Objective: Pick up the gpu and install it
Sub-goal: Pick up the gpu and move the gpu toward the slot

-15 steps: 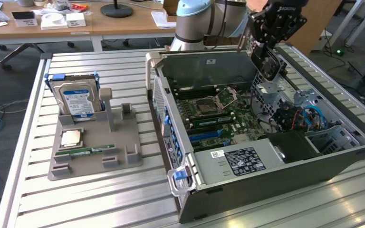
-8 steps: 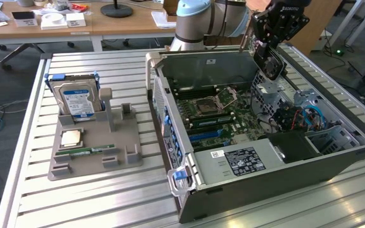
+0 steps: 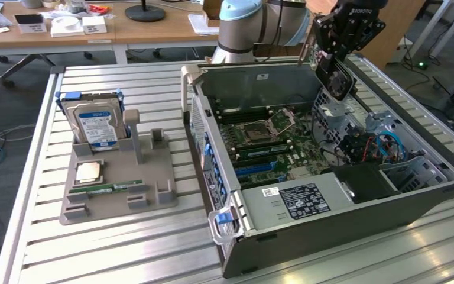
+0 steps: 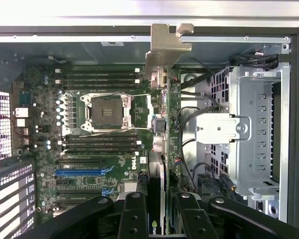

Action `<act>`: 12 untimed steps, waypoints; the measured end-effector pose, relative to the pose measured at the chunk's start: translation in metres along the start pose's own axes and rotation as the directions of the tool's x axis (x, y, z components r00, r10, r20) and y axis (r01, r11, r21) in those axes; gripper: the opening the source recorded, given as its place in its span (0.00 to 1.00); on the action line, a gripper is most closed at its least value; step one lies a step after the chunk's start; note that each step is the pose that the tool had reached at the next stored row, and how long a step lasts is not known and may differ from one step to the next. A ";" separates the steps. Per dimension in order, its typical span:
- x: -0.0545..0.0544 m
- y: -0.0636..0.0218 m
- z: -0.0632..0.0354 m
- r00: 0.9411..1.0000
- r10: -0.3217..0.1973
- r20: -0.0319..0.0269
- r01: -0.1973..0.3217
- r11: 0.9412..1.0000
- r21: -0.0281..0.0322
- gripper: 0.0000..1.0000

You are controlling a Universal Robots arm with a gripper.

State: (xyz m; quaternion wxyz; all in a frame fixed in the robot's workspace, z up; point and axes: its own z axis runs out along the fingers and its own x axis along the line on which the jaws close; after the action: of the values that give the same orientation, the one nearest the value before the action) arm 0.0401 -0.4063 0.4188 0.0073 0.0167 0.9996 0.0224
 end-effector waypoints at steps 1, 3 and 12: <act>0.000 -0.0001 0.0000 1.000 0.000 0.000 0.000 1.000 0.000 0.26; 0.000 -0.0001 0.0000 1.000 0.000 0.000 0.000 1.000 0.000 0.26; -0.001 -0.0007 -0.0001 1.000 0.000 0.000 0.000 1.000 0.000 0.26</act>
State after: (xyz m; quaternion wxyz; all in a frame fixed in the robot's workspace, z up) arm 0.0416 -0.4070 0.4189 0.0073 0.0167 0.9996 0.0223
